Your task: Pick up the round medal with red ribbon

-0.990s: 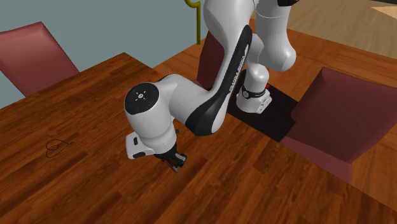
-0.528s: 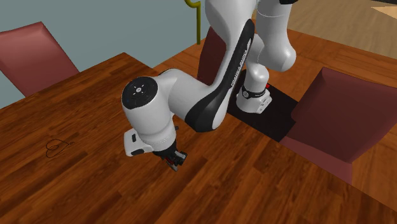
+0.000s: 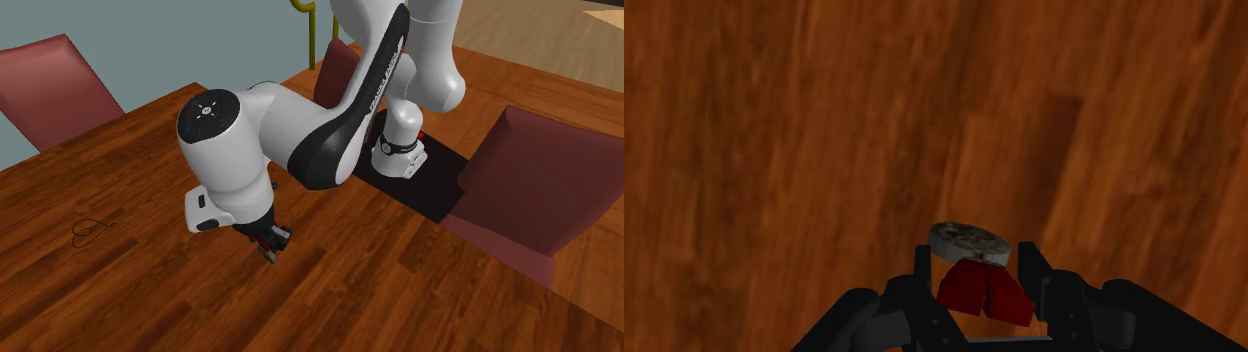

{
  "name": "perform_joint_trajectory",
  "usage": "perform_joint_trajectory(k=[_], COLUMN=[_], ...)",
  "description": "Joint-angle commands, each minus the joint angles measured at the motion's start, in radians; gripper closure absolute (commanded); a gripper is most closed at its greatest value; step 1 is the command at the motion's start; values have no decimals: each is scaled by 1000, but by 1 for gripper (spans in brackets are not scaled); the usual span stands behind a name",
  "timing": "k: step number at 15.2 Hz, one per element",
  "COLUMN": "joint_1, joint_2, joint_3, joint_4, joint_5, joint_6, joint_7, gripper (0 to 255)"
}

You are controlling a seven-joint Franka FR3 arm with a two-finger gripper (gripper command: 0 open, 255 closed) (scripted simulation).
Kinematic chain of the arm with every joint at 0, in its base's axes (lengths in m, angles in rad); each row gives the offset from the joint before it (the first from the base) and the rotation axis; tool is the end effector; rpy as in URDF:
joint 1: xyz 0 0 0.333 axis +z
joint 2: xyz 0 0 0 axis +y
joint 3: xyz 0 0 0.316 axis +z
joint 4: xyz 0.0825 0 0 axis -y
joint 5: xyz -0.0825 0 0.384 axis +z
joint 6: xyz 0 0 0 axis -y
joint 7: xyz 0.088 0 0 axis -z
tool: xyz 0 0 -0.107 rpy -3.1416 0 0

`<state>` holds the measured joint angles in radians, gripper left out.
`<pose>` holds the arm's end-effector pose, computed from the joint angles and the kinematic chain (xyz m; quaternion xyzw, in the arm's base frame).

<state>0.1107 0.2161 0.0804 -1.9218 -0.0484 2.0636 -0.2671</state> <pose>0.5863 0.1090 0.3744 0.9704 0.2382 -0.0371 0.0108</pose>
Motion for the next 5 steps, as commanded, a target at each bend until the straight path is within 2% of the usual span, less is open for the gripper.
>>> perform_joint_trajectory(k=[1,5], joint_1=[0,0], joint_2=[-11,-22], joint_3=[0,1], joint_4=[14,29], joint_5=[2,3], joint_6=[-25,-51], joint_7=[-1,-3], gripper=[255,255])
